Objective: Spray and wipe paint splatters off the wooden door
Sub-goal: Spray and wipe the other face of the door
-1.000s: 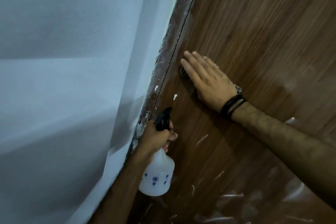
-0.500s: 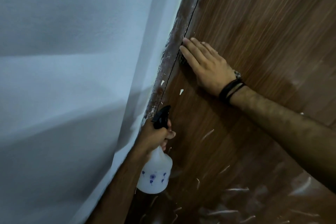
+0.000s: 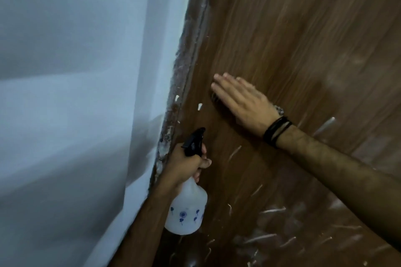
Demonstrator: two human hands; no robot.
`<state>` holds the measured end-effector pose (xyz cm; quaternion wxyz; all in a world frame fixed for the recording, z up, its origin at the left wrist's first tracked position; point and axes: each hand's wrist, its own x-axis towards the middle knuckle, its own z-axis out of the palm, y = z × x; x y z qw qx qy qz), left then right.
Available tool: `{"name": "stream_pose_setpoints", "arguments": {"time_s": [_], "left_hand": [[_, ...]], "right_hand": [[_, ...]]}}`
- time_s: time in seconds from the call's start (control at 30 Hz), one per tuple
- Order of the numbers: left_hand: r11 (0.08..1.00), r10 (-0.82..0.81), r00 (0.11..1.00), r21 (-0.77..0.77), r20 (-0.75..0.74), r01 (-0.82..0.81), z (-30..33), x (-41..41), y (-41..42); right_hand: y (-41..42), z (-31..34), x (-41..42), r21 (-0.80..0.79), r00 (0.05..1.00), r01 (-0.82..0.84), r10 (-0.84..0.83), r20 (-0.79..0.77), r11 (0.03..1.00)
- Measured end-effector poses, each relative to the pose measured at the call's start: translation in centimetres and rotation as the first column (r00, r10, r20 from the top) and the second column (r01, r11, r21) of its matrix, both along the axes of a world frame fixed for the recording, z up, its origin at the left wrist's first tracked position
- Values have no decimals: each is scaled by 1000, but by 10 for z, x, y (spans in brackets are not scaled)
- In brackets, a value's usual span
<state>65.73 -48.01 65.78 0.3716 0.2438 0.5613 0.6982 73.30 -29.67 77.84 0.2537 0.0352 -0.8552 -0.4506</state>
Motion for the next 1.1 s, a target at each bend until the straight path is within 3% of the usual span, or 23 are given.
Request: {"name": "stream_pose_setpoints", "arguments": {"time_s": [0.13, 0.27, 0.33, 0.43, 0.5, 0.6, 0.7, 0.87, 0.97, 1.1], "left_hand": [[996, -82, 996, 16, -27, 82, 15, 22, 24], [983, -180, 983, 42, -28, 181, 30, 53, 49], [974, -220, 974, 44, -54, 222, 34, 67, 60], [954, -291, 949, 35, -125, 297, 37, 86, 71], [939, -335, 926, 19, -173, 343, 40, 101, 77], [923, -378, 901, -4, -215, 386, 44, 122, 86], [929, -365, 903, -27, -225, 369, 49, 135, 97], [954, -297, 936, -3, -188, 301, 50, 140, 106], [970, -240, 956, 4, -169, 244, 46, 141, 104], [984, -178, 968, -34, -176, 175, 41, 141, 97]], "right_hand": [[4, 19, 38, -164, 980, -7, -26, -197, 986], [3, -21, 71, -370, 942, -113, -18, -335, 922], [1, -49, 92, -441, 853, -230, -39, -521, 867], [4, -89, 127, -438, 616, -411, -110, -780, 800], [13, -100, 151, -414, 478, -448, -178, -860, 793], [31, -93, 181, -367, 385, -416, -205, -900, 832], [48, -63, 200, -336, 390, -391, -176, -904, 857], [64, -39, 190, -354, 481, -320, -172, -860, 879], [62, -68, 172, -339, 506, -269, -167, -846, 902], [55, -119, 160, -320, 663, -163, -136, -736, 933]]}}
